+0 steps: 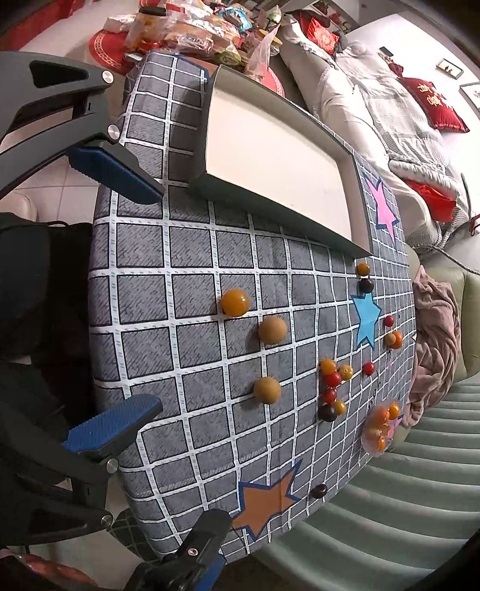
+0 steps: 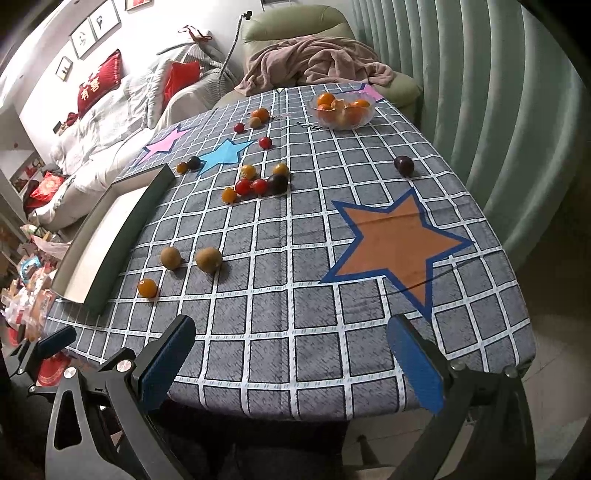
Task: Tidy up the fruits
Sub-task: 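Move both tools toward the loose fruits beside the white tray, then grasp an orange cherry tomato with left tool while right tool grasps a tan fruit, then carry both fruits over the white tray while right tool releases the tan fruit inside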
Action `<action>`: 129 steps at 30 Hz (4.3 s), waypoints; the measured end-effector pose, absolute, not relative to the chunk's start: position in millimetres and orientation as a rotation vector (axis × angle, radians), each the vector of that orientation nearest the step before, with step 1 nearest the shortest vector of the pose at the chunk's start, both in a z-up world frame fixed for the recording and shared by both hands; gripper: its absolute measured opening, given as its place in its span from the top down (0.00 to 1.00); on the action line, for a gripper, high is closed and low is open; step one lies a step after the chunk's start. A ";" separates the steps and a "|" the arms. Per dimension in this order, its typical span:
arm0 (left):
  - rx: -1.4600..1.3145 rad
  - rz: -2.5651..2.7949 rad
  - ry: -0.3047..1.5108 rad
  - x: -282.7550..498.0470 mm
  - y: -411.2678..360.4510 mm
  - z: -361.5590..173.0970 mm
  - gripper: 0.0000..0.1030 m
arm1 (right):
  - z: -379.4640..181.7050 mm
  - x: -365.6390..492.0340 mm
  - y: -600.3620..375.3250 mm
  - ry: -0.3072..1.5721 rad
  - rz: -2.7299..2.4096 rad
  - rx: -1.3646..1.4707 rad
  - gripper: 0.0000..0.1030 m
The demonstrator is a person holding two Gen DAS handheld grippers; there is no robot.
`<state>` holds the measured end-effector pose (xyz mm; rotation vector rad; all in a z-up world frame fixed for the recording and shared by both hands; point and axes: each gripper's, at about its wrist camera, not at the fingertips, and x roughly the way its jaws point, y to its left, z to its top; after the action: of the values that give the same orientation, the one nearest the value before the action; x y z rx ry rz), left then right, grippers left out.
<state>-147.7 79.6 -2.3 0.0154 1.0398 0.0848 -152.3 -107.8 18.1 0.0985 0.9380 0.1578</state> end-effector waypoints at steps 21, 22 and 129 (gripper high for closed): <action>-0.009 0.098 1.087 -138.9 85.3 -15.3 0.00 | 7.4 -146.0 -106.6 0.971 0.172 0.114 0.00; -0.011 0.100 1.091 -138.4 85.8 -16.4 0.00 | 6.8 -145.9 -106.3 0.972 0.173 0.115 0.00; -0.112 0.086 0.899 -63.2 205.2 42.6 0.78 | 59.4 -42.7 61.5 0.981 0.631 -0.100 0.70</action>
<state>-63.2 205.2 42.6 -0.1120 0.8992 0.0864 -42.7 61.5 59.4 -0.1001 0.9806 0.6312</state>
